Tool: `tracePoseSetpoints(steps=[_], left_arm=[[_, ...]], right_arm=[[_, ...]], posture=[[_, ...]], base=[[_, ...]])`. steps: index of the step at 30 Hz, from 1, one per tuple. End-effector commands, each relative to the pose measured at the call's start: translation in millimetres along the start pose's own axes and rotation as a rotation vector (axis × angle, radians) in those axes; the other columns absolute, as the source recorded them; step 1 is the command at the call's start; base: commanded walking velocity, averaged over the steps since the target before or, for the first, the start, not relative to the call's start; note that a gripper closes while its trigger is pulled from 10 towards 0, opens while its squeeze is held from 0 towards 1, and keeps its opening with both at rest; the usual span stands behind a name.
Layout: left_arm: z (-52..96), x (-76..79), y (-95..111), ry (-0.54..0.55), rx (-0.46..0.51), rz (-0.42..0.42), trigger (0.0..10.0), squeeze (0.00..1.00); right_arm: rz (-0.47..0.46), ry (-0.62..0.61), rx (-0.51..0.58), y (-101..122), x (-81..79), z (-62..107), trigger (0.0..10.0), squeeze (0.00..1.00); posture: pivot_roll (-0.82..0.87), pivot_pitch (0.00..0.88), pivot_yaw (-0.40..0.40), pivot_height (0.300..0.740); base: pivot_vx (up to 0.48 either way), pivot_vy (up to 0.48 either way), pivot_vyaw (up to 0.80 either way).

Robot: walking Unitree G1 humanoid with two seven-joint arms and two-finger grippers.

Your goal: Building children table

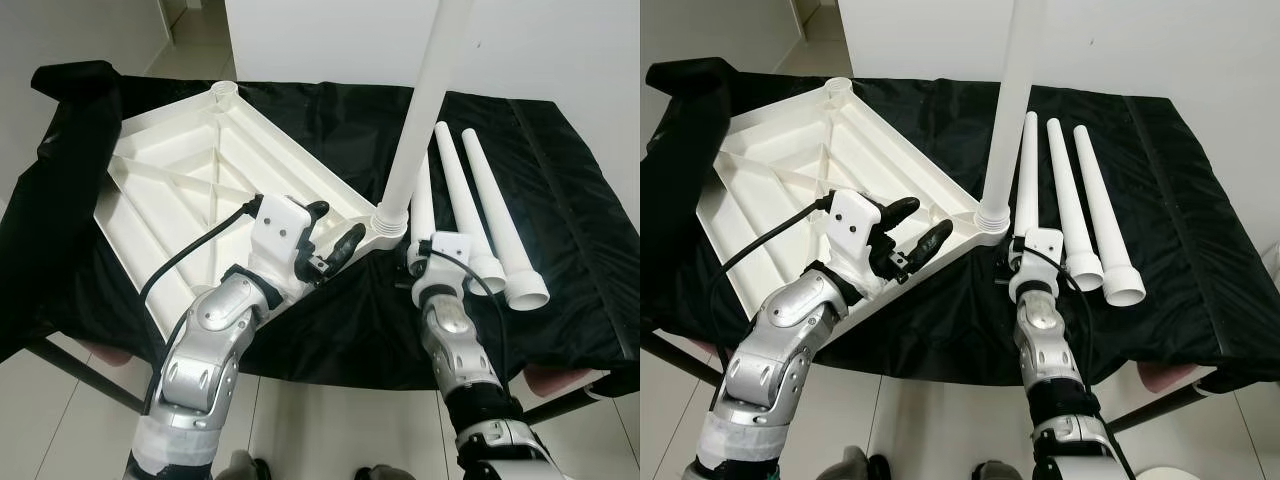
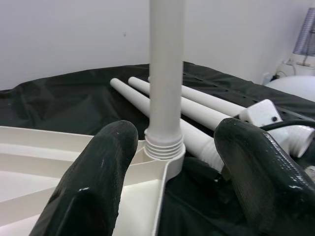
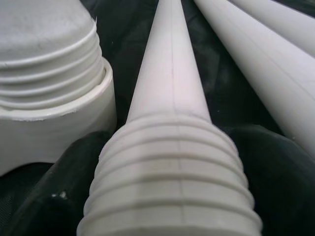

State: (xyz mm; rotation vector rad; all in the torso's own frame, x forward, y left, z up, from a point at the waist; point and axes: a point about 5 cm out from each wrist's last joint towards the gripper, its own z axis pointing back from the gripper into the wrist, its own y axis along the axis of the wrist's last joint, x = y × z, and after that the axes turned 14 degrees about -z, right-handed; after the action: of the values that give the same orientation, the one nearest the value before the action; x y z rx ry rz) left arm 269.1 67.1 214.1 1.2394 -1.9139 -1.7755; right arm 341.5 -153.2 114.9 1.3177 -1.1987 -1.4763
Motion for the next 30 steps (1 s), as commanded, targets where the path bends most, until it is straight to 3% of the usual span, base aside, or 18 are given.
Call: tracePoseSetpoints(steps=[1,2,3,18,19,20,21,22,24,30], left_arm=[[-0.9,0.9,3,-0.005,0.005,-0.008,10.0,0.00],[-0.9,0.9,3,-0.005,0.005,-0.008,10.0,0.00],[-1.1,1.0,3,-0.004,0.006,-0.008,10.0,0.00],[-0.2,-0.6,4,0.006,0.003,-0.005,10.0,0.00],[-0.1,-0.8,4,0.005,0.002,-0.006,10.0,0.00],[-0.1,-0.8,4,0.005,0.002,-0.006,10.0,0.00],[-0.2,-1.4,4,0.008,-0.005,-0.008,10.0,0.00],[0.1,-1.9,4,0.007,-0.012,-0.006,10.0,0.00],[0.5,-2.4,3,0.003,-0.018,-0.009,10.0,0.00],[0.5,-13.1,4,-0.028,-0.039,-0.019,10.0,0.00]], right_arm=[[0.005,0.016,-0.006,-1,-2.6,-3.4,3.4,0.00],[0.005,0.016,-0.006,-1,-2.6,-3.4,3.4,0.00],[0.006,0.020,-0.002,0,-2.8,-4.7,0.0,0.00],[-0.026,0.016,-0.052,-9,2.8,-6.1,0.0,0.00],[-0.034,0.020,-0.058,-11,2.5,-5.7,2.2,0.00],[-0.034,0.020,-0.058,-11,2.5,-5.7,2.2,0.00],[-0.021,0.022,0.008,-7,2.0,-2.7,10.0,0.00],[0.001,0.036,0.091,0,0.9,0.6,10.0,0.00],[0.013,0.067,0.132,4,-1.3,3.1,10.0,0.00],[-0.088,0.171,0.326,36,-8.8,9.7,10.0,0.00]], posture=[[-0.13,0.102,0.028,0.740],[-0.13,0.102,0.028,0.740],[-0.13,0.103,0.027,0.740],[-0.12,0.117,0.027,0.740],[-0.12,0.119,0.029,0.740],[-0.12,0.119,0.029,0.740],[-0.12,0.120,0.031,0.740],[-0.12,0.123,0.034,0.740],[-0.12,0.122,0.035,0.740],[-0.12,0.118,0.045,0.740]], base=[[0.000,0.000,0.00],[0.000,0.000,0.00],[0.000,0.000,0.00],[0.000,0.000,0.00],[0.000,0.000,0.00],[0.000,0.000,0.00],[0.000,0.000,0.00],[0.000,0.000,0.00],[0.000,0.000,0.00],[0.000,0.000,0.00]])
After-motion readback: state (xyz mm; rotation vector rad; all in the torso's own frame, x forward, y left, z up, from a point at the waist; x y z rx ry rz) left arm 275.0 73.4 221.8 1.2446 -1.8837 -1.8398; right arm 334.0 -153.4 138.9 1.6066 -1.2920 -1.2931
